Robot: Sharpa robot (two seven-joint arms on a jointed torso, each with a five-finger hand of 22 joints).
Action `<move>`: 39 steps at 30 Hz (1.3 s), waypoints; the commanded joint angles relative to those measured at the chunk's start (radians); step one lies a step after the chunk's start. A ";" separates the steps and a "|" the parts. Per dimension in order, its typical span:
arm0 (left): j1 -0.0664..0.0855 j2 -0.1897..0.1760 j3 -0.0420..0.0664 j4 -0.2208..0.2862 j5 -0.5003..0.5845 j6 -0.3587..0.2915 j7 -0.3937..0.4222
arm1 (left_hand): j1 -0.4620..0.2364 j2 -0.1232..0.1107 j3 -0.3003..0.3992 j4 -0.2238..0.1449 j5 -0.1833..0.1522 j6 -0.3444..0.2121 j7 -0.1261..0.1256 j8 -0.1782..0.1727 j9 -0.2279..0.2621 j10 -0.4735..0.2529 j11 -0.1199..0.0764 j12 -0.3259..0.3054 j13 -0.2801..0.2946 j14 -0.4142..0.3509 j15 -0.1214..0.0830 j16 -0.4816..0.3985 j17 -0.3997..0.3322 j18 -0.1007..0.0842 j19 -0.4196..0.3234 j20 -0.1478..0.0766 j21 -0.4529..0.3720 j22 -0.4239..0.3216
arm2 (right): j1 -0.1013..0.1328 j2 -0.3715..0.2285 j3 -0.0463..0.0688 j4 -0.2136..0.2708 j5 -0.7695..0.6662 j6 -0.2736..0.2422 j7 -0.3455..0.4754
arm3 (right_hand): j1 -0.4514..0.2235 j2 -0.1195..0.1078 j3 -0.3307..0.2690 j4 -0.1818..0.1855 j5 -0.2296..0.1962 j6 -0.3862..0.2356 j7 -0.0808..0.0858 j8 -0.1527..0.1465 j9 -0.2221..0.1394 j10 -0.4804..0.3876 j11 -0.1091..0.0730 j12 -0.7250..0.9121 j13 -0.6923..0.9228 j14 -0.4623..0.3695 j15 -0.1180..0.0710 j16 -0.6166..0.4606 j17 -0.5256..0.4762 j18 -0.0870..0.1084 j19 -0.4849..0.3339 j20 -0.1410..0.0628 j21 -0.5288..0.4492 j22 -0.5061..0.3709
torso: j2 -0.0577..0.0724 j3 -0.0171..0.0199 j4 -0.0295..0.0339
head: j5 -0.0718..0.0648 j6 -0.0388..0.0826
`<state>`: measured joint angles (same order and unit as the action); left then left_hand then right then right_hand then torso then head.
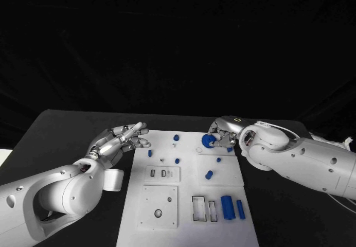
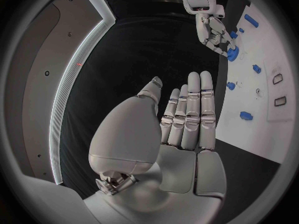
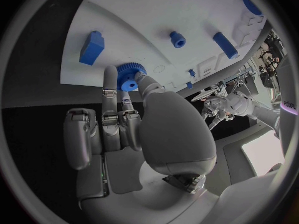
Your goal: Assemble the parts on the task board
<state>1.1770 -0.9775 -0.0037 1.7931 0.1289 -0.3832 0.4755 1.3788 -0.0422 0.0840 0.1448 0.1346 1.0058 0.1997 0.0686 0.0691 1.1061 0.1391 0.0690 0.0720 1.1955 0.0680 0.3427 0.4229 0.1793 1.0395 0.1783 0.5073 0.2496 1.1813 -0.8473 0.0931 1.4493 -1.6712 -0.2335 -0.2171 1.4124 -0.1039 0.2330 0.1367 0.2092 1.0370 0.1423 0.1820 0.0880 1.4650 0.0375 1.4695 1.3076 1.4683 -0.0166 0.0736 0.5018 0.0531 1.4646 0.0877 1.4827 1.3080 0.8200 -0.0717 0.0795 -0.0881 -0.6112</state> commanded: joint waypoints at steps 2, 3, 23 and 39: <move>0.001 0.003 0.001 0.000 0.001 0.023 0.006 | 0.005 0.009 -0.001 -0.007 -0.003 -0.004 -0.001 -0.004 -0.001 -0.008 0.001 -0.003 -0.001 -0.005 0.004 -0.005 0.001 0.001 -0.007 -0.003 0.004 0.001 | -0.011 0.001 -0.007 0.020 -0.071 -0.062 0.014 | 0.004 0.002 0.011 0.000 0.005 0.069 -0.038 0.022 0.021 0.060 -0.010 0.007 0.189 0.019 -0.008 -0.006 0.001 -0.013 0.024 -0.008 0.007 0.067 | 0.000 0.0002 0.0011 | 0.000 0.003; 0.001 0.003 0.001 0.000 0.001 0.023 0.006 | 0.005 0.009 -0.001 -0.007 -0.003 -0.004 -0.001 -0.004 -0.001 -0.008 0.001 -0.003 -0.001 -0.005 0.004 -0.005 0.001 0.001 -0.007 -0.003 0.004 0.001 | -0.011 0.001 -0.007 0.028 -0.072 -0.074 0.015 | 0.000 0.001 0.014 0.001 0.006 0.070 -0.038 0.022 0.021 0.060 -0.010 0.007 0.189 0.019 -0.008 -0.006 0.001 -0.013 0.025 -0.008 0.008 0.070 | 0.000 0.0003 0.0013 | 0.000 0.003; 0.001 0.009 0.001 -0.001 0.001 0.026 0.005 | 0.006 0.010 0.000 -0.008 -0.003 -0.004 -0.001 -0.003 -0.001 -0.008 0.001 -0.003 -0.001 -0.005 0.004 -0.006 0.001 0.001 -0.007 -0.003 0.004 0.001 | -0.006 0.066 -0.007 0.143 -0.162 -0.095 -0.088 | -0.028 -0.004 0.050 -0.002 0.022 0.074 -0.038 0.008 0.021 0.060 -0.010 0.003 0.190 0.020 -0.009 -0.005 0.002 -0.019 0.036 -0.009 0.020 0.096 | 0.000 -0.0014 0.0017 | 0.013 0.006; 0.001 0.014 0.001 -0.004 0.001 0.028 0.005 | 0.006 0.010 0.000 -0.008 -0.003 -0.004 -0.001 -0.003 -0.001 -0.008 0.001 -0.003 -0.001 -0.005 0.004 -0.006 0.001 0.001 -0.007 -0.003 0.004 0.001 | -0.014 0.158 -0.011 0.071 -0.159 -0.085 -0.080 | -0.037 -0.005 0.057 -0.002 0.019 0.071 -0.036 0.003 0.021 0.058 -0.009 -0.003 0.186 0.020 -0.008 -0.005 0.003 -0.019 0.037 -0.009 0.021 0.098 | 0.000 -0.0014 0.0021 | 0.021 0.004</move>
<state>1.1769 -0.9656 -0.0038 1.7882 0.1294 -0.3781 0.4748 1.3827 -0.0383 0.0840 0.1448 0.1346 1.0058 0.1998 0.0686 0.0692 1.1061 0.1391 0.0691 0.0720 1.1955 0.0680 0.3427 0.4235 0.1793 1.0396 0.1783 0.5073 0.2493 1.1675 -0.6934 0.0818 1.5225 -1.8145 -0.3266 -0.2932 1.3783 -0.1160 0.2835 0.1358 0.2278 1.0370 0.1423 0.1821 0.0879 1.4651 0.0307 1.4733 1.3073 1.4648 -0.0199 0.0737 0.5035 0.0531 1.4681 0.0842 1.4988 1.3074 0.8206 -0.0729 0.0832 -0.0684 -0.6092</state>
